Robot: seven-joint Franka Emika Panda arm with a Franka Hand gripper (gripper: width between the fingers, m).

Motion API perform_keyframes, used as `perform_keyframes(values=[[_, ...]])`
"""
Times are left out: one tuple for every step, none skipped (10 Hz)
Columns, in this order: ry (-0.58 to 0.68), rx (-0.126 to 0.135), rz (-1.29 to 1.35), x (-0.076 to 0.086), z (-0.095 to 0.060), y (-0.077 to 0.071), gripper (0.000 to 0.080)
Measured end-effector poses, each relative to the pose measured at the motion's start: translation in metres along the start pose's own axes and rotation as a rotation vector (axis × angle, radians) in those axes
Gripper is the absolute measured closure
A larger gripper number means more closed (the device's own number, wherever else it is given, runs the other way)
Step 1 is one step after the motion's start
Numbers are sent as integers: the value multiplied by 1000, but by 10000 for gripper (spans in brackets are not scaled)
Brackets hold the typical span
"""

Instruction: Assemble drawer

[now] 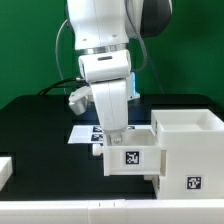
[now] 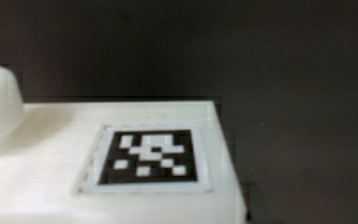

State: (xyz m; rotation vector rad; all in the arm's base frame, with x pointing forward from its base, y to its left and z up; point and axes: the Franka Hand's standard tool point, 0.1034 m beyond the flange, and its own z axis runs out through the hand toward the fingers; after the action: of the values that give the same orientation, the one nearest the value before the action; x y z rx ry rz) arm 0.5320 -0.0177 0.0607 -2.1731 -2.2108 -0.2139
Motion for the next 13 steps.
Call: perform_keyframes(values=[[0,2,4,1,-1,3,759],[-1,1,6,2,-2,3,759],[-1,0,9,2,-2,4,759],[-1,0,11,3,-2,4,759],[-1,0,11,3,-3,5,759],[-1,3,12,1,-2,3,759],[-1,8,16,-1,-1,2,759],[-1,25,21,-4,-1,0,759],[-2,29,27,-6,-1,1,759],[-2,30,29,-7,-1,0,759],[-2,31,28,-7,-1,0,759],[-2,31,29,-7,0,0,759],[0,32,25,-8,0,-1,759]])
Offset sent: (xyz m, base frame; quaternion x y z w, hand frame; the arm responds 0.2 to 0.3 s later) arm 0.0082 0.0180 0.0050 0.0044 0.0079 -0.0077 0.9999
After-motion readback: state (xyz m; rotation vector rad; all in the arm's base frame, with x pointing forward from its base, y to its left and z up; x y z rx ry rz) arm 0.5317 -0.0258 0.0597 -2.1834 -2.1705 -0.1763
